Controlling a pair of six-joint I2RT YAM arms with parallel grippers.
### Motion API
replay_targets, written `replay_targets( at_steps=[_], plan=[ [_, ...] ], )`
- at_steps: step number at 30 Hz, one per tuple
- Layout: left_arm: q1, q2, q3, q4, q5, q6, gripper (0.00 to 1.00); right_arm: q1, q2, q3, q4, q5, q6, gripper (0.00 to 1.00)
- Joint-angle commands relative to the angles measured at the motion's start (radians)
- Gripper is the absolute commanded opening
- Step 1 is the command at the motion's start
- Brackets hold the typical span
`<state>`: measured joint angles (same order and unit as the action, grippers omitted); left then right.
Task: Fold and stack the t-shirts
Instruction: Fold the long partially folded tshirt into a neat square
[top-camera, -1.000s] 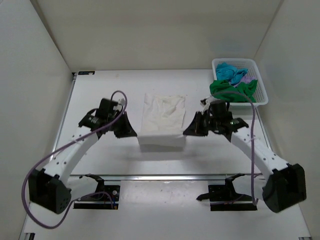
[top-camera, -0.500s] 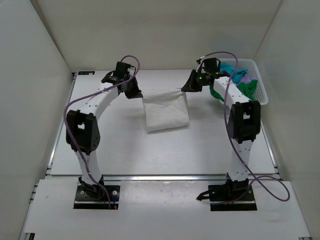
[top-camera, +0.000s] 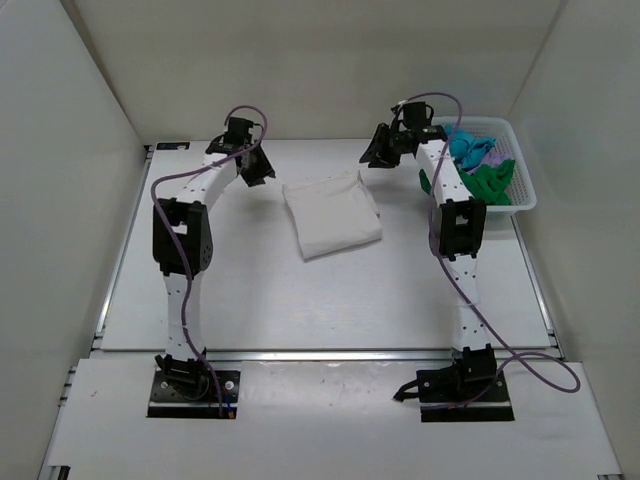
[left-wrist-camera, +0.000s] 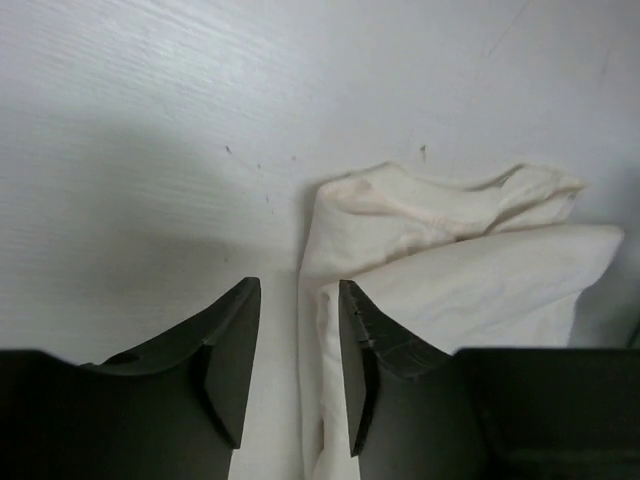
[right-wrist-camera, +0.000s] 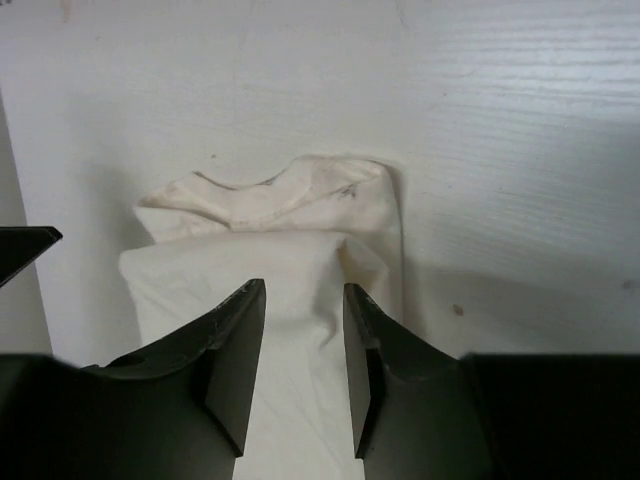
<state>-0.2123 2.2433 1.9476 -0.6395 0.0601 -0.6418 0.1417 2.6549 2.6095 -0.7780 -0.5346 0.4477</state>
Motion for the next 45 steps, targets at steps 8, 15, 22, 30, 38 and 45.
replay_targets(
  at_steps=[8,15,22,30,38,45],
  plan=[
    [-0.212,-0.237,-0.343,0.279,0.210,-0.120,0.34,0.042,-0.032,0.181,-0.219,-0.070,-0.079,0.00],
    [-0.245,-0.295,-0.622,0.426,0.282,-0.185,0.32,0.071,-0.127,0.210,-0.420,0.013,-0.132,0.00],
    [-0.205,-0.320,-0.707,0.474,0.302,-0.188,0.34,0.082,-0.560,-0.082,-0.460,0.165,-0.145,0.00],
    [-0.210,-0.453,-0.737,0.466,0.311,-0.177,0.38,0.109,-1.276,-1.158,0.178,0.139,-0.039,0.05],
    [-0.190,-0.585,-0.788,0.357,0.251,-0.059,0.24,0.131,-0.908,-1.341,0.600,-0.109,0.005,0.00],
    [-0.191,-0.763,-0.927,0.288,0.245,0.013,0.04,0.075,-0.702,-1.427,0.979,-0.205,0.253,0.00]
  ],
)
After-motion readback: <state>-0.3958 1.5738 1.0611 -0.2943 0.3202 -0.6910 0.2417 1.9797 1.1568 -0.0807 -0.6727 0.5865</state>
